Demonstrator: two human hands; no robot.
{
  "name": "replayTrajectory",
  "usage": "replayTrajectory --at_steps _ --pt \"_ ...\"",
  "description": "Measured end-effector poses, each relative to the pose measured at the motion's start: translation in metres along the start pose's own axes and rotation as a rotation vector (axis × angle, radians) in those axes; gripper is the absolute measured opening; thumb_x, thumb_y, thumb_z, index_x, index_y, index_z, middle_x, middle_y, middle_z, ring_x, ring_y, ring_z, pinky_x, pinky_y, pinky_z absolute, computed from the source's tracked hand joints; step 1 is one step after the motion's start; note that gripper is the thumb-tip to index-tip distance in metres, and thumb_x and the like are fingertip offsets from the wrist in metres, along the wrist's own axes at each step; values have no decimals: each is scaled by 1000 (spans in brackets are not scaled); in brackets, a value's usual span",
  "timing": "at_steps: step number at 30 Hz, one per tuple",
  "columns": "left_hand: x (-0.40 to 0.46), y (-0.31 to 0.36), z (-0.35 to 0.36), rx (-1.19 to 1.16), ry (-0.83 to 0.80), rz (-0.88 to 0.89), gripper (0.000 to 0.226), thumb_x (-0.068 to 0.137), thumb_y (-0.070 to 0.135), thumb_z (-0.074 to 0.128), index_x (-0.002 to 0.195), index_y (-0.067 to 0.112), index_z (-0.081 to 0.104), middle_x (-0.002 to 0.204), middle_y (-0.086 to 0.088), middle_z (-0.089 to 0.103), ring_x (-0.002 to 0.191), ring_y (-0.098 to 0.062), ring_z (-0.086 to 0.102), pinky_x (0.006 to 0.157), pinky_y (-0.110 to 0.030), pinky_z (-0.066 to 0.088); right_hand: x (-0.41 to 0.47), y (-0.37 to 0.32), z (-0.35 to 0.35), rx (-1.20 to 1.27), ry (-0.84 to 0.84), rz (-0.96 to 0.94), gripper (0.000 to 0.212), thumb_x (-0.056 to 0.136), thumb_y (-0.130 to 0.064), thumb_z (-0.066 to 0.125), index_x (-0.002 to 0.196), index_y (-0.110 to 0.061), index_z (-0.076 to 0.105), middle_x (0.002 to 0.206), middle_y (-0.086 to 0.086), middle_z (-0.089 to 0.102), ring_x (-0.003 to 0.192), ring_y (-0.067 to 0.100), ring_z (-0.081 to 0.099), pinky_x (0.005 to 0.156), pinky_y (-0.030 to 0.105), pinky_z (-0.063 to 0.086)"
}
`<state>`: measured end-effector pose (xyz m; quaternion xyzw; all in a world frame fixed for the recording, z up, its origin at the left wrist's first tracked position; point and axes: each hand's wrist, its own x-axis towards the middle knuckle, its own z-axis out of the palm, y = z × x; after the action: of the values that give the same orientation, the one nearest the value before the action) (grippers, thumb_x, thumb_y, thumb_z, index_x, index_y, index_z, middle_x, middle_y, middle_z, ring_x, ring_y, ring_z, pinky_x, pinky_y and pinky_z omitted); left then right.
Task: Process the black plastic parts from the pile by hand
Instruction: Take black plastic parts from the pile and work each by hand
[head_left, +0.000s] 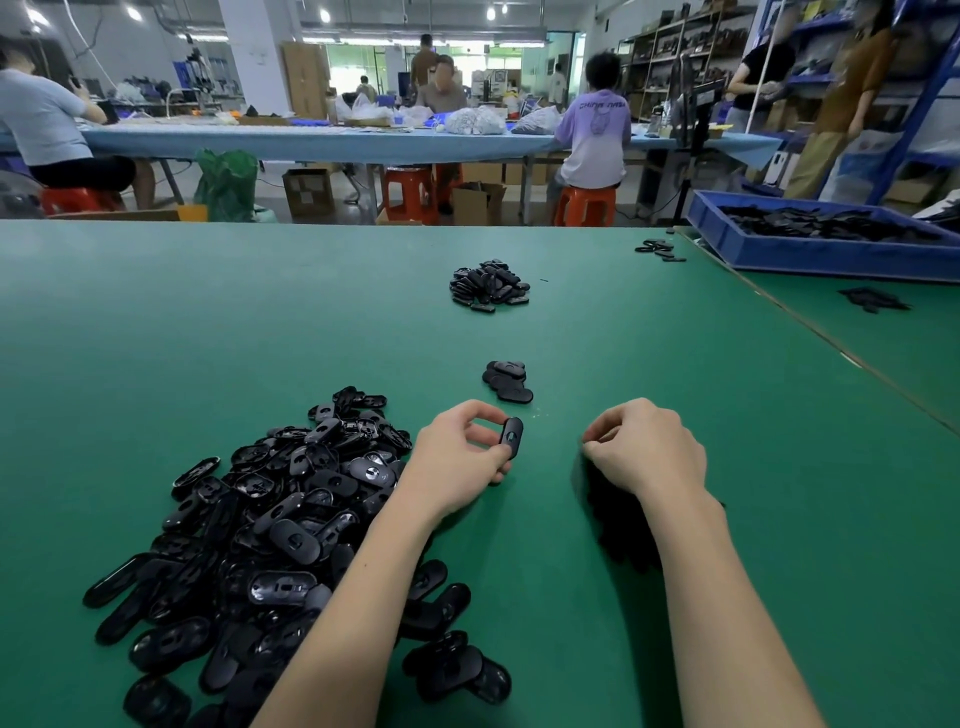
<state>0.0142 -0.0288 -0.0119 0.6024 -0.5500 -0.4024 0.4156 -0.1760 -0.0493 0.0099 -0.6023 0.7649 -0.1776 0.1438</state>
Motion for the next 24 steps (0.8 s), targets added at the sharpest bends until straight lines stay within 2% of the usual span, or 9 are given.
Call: replayTrajectory --at_steps 2,4,8,10,12,16,20,24 --pt "0 0 0 -18 -2 -2 21 88 6 68 103 22 67 85 -2 75 62 -14 70 75 -30 60 1 -1 0 69 -14 -18 12 84 -25 67 86 -35 74 98 -13 74 99 19 66 74 27 44" --pt "0 1 1 -58 -8 -9 20 89 6 69 104 20 67 87 -5 76 62 -15 69 75 -32 61 2 0 0 255 -56 -36 7 85 -28 72 82 -34 75 90 -16 74 91 13 66 72 26 47" --pt "-1 3 0 -156 -26 -27 21 89 3 70 106 13 67 93 -13 75 66 -18 69 71 -33 60 0 -5 3 688 -160 -125 3 86 -25 80 83 -26 79 80 -8 77 66 -1 62 55 11 44" --pt "-1 4 0 -212 -39 -36 21 89 3 72 108 10 67 93 -17 74 62 -16 67 66 -29 56 -3 -8 4 816 -217 -182 3 88 -24 79 86 -21 79 74 -11 75 56 -9 56 52 5 39" --pt "-2 6 0 -251 -48 -40 20 88 4 73 107 9 67 92 -17 75 63 -15 67 65 -26 55 -4 -11 6 859 -253 -204 4 89 -22 78 86 -21 79 70 -15 71 52 -9 52 50 5 36" --pt "0 7 -1 -310 -72 -41 19 89 2 72 106 9 67 92 -17 76 73 -20 68 72 -27 58 -4 -12 7 872 -281 -192 7 89 -16 77 85 -22 78 67 -11 70 51 -2 49 48 10 36" --pt "-1 6 -3 -367 -84 -37 18 89 -2 70 103 10 67 88 -14 77 72 -18 69 70 -23 57 -4 -11 5 893 -314 -201 8 89 -11 76 89 -20 78 72 -13 75 53 -6 54 49 8 38" --pt "0 7 -3 -405 -116 -35 24 88 -5 69 106 10 69 87 -11 77 72 -15 69 74 -21 58 -3 -10 6 867 -269 -214 7 90 -12 76 90 -18 80 73 -10 73 53 -8 54 51 6 37"
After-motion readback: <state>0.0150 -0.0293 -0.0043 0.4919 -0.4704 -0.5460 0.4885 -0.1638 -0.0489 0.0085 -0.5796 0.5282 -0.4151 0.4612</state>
